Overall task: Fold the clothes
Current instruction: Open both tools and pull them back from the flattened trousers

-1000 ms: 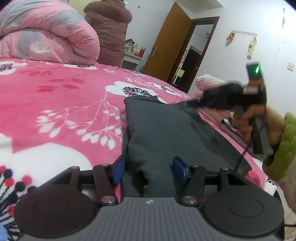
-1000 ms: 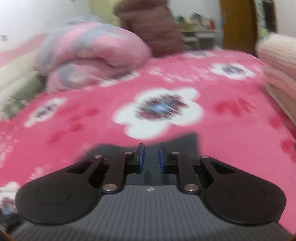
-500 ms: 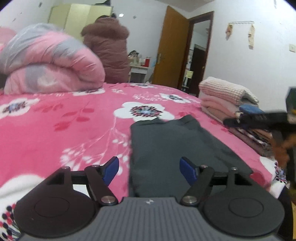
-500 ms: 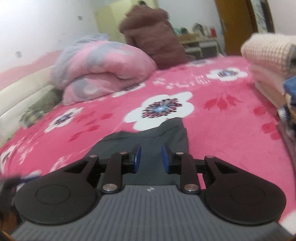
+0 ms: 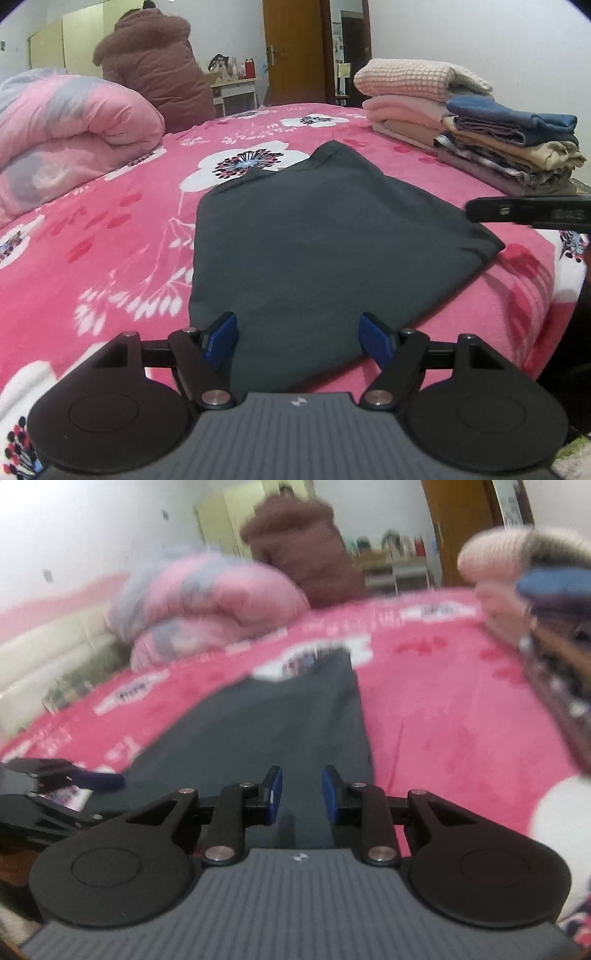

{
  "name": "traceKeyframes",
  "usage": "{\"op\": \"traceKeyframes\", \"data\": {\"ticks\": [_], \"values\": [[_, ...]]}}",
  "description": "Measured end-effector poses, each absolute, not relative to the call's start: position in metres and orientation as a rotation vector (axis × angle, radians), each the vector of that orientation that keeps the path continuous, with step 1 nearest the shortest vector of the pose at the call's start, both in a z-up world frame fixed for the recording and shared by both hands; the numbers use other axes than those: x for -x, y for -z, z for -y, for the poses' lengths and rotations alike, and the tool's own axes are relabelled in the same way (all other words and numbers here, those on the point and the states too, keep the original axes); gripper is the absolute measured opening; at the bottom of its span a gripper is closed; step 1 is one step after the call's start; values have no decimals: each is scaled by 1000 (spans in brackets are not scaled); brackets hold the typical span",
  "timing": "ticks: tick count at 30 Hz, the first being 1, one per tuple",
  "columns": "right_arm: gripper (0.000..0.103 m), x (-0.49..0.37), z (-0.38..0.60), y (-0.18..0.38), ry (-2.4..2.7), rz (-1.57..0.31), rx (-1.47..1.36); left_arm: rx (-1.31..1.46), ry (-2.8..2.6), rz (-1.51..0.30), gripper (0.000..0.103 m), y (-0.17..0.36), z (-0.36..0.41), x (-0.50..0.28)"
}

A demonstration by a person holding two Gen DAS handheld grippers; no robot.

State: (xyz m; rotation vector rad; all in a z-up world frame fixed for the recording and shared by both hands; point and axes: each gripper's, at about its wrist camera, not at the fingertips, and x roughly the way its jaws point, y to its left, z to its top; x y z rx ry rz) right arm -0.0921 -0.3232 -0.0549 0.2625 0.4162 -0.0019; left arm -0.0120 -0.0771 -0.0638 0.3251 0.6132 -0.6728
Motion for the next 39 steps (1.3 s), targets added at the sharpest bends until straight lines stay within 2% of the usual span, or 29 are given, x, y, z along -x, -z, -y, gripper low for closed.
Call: {"op": "traceKeyframes", "data": {"ticks": [2,4,6,10,12,16,19,21,23,25,26,27,29,34,39], "values": [[23,105,326,59,3,-412,-257,-322,664,-629,76,65,76,13],[23,102,332,82,13,-484,-274,-303,658,-649,77,69,75,11],[24,107,336,101,30,-447,-335,-279,647,-660,77,67,75,8],[24,115,342,88,58,-431,-390,-243,659,-646,77,52,70,11],[24,125,336,81,60,-400,-352,-234,675,-643,82,52,68,12],[28,121,332,97,38,-454,-342,-244,654,-699,83,72,71,7],[29,122,329,98,56,-449,-332,-223,645,-699,84,64,70,9],[34,126,328,90,70,-443,-331,-195,641,-704,85,55,69,8],[47,131,328,81,92,-424,-341,-157,627,-712,86,45,67,5],[53,136,332,71,113,-402,-360,-116,590,-729,91,35,67,0],[60,139,334,67,123,-390,-375,-104,563,-742,95,32,68,-5],[64,141,335,63,128,-380,-397,-92,536,-754,96,29,69,-9],[79,142,339,56,135,-383,-433,-95,471,-780,96,25,73,-16],[92,124,330,37,152,-418,-404,-152,395,-822,101,27,85,-27],[96,86,309,21,150,-482,-301,-185,343,-878,101,39,92,-36]]}}
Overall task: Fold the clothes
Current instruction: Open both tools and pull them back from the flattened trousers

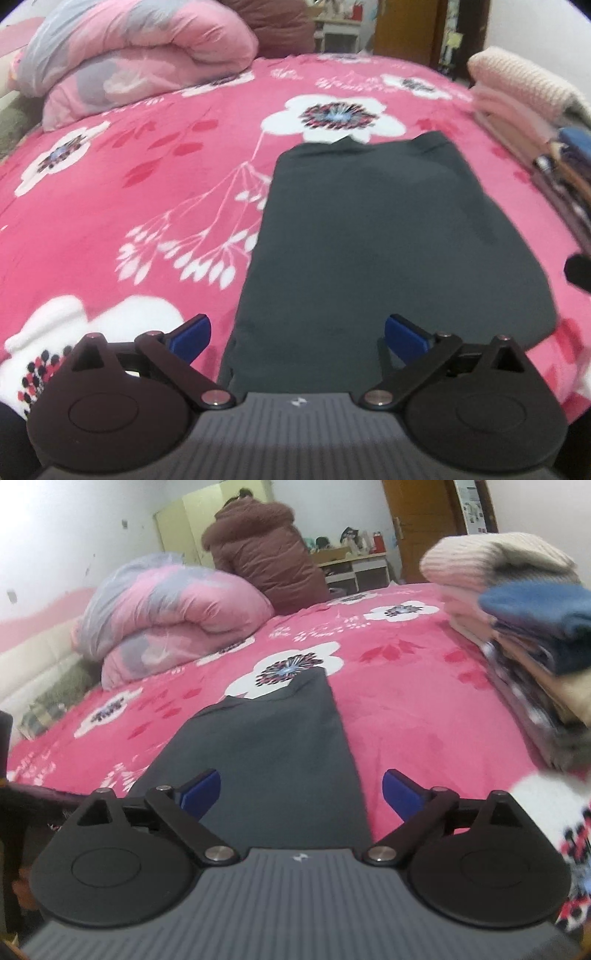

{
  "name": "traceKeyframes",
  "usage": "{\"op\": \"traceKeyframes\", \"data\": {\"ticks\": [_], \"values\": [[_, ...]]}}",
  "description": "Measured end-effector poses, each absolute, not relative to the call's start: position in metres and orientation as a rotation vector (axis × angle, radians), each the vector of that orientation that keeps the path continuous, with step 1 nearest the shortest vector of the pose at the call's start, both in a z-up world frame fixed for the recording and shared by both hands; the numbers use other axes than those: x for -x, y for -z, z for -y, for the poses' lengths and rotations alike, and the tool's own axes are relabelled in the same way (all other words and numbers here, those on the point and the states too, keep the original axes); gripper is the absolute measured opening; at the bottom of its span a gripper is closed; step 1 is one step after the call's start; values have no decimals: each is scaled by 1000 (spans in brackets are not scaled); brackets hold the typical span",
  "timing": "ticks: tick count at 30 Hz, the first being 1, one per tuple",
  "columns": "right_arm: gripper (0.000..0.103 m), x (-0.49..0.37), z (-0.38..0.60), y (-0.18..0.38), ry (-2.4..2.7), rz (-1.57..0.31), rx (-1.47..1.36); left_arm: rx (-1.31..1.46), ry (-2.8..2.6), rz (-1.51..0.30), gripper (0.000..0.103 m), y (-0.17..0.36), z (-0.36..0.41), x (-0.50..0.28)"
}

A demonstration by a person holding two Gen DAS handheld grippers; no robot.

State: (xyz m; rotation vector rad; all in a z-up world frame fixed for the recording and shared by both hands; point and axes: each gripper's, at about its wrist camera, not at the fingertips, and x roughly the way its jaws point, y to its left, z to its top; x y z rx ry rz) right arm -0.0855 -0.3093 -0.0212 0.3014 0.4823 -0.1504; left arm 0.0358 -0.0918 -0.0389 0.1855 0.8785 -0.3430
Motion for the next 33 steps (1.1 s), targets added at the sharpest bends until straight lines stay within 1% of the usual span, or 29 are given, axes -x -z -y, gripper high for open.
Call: {"op": "traceKeyframes", "data": {"ticks": [2,6,8,11,14,18,33], "values": [[101,73,300,19,182,-499,-247,-198,313,-893,101,44,93,-39],[102,53,287,32,232,-553,-123,-194,288,-921,103,55,90,-41],[102,41,282,53,266,-650,-58,-178,290,-923,103,57,88,-40],[102,39,281,74,304,-688,-49,-165,292,-929,103,58,86,-40],[102,39,286,75,311,-708,-118,-173,288,-924,103,59,88,-39],[102,41,290,78,315,-702,-176,-176,283,-924,103,59,89,-38],[102,45,289,83,320,-655,-170,-205,262,-920,103,58,94,-33]]}}
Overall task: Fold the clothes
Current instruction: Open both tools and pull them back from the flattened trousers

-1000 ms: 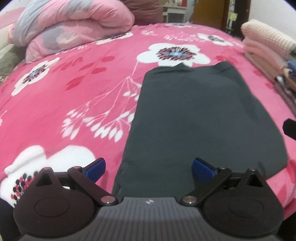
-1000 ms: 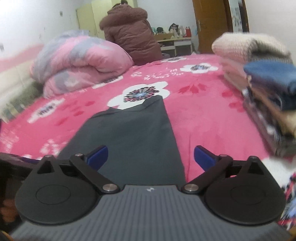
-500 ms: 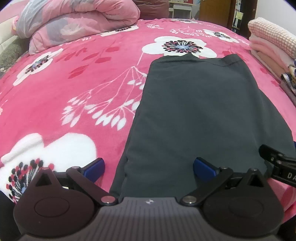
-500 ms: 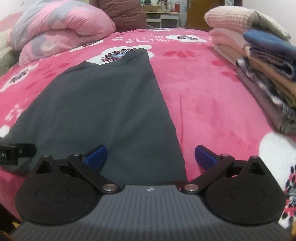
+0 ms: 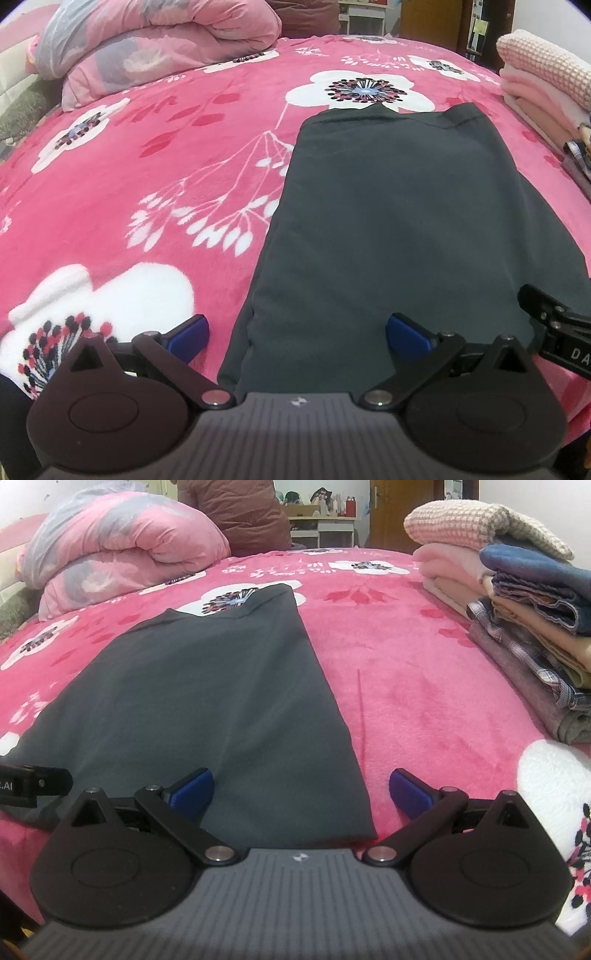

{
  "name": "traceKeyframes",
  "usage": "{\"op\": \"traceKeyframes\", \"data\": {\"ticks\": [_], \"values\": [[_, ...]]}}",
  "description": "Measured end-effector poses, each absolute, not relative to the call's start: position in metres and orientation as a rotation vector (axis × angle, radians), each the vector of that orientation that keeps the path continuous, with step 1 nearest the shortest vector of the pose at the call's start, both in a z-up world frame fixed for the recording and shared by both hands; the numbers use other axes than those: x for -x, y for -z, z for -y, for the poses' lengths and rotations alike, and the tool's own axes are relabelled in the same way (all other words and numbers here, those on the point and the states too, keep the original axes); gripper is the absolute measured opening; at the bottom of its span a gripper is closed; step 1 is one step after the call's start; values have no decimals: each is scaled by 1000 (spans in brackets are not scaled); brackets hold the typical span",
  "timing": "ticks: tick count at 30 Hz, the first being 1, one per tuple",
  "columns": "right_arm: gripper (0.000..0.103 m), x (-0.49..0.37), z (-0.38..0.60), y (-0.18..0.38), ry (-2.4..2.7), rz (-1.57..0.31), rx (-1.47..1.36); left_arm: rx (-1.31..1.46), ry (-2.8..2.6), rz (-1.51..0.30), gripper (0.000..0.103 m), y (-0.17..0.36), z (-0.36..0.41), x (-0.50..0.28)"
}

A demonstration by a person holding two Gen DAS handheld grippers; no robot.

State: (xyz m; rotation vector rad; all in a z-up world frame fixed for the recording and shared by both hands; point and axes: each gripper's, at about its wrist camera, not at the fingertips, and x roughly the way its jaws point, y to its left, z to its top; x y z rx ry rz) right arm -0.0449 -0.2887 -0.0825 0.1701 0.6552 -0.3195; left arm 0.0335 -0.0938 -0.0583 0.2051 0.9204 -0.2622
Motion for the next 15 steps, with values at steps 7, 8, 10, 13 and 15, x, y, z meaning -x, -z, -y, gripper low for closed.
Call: {"op": "traceKeyframes", "data": {"ticks": [7,8,10,13,15], "values": [[102,46,288,84,319,-644,-169,-225,251,-915,103,58,96,-31],[102,47,288,84,319,-642,-168,-226,250,-915,103,58,97,-30],[102,47,288,84,319,-640,-169,-229,248,-913,103,57,97,-30],[102,48,288,85,317,-635,-170,-230,246,-911,103,58,97,-29],[102,48,288,85,316,-632,-170,-227,245,-911,103,58,97,-30]]}}
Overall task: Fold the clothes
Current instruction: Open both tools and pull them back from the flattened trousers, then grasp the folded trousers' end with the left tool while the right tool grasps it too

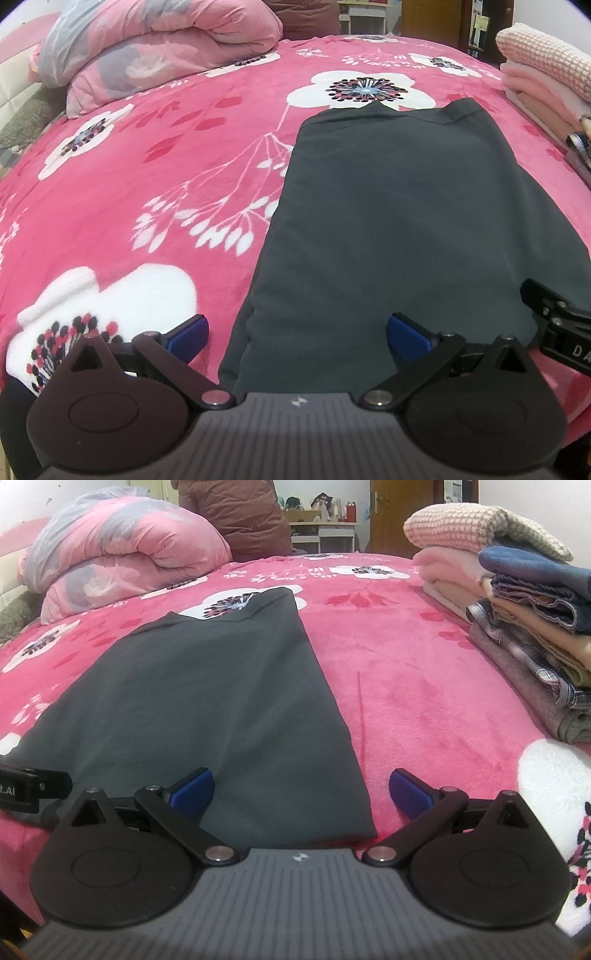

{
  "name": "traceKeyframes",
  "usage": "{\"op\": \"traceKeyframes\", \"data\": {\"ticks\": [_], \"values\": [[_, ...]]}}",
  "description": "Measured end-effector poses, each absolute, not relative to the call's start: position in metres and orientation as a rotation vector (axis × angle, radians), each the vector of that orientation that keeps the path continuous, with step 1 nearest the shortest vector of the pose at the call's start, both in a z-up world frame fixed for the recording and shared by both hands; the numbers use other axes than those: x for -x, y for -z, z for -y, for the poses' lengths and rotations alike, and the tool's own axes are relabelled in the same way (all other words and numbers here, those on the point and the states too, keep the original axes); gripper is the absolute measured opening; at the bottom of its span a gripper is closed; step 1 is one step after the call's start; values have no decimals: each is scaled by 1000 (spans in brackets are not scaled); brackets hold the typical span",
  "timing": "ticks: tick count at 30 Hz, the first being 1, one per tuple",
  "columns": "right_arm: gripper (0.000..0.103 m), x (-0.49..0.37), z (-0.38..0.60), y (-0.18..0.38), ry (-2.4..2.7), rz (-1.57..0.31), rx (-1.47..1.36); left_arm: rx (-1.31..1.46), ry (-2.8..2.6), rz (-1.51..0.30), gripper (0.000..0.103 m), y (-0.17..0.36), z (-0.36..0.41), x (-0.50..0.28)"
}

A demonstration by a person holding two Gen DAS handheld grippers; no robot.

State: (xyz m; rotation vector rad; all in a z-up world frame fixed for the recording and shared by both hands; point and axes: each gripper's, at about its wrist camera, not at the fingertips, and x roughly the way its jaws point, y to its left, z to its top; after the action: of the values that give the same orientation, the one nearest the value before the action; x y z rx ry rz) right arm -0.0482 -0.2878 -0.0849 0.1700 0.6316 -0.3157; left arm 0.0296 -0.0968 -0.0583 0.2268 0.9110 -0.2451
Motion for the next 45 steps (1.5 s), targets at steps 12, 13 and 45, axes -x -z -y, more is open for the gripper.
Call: {"op": "traceKeyframes", "data": {"ticks": [12,13,45], "values": [[102,58,292,87,276,-583,-181,-49,393,-817,103,68,55,-34],[102,60,294,87,260,-578,-174,-23,396,-789,103,65,50,-33],[50,-134,425,94,-474,-717,-609,219,922,-934,75,90,73,-212]]}}
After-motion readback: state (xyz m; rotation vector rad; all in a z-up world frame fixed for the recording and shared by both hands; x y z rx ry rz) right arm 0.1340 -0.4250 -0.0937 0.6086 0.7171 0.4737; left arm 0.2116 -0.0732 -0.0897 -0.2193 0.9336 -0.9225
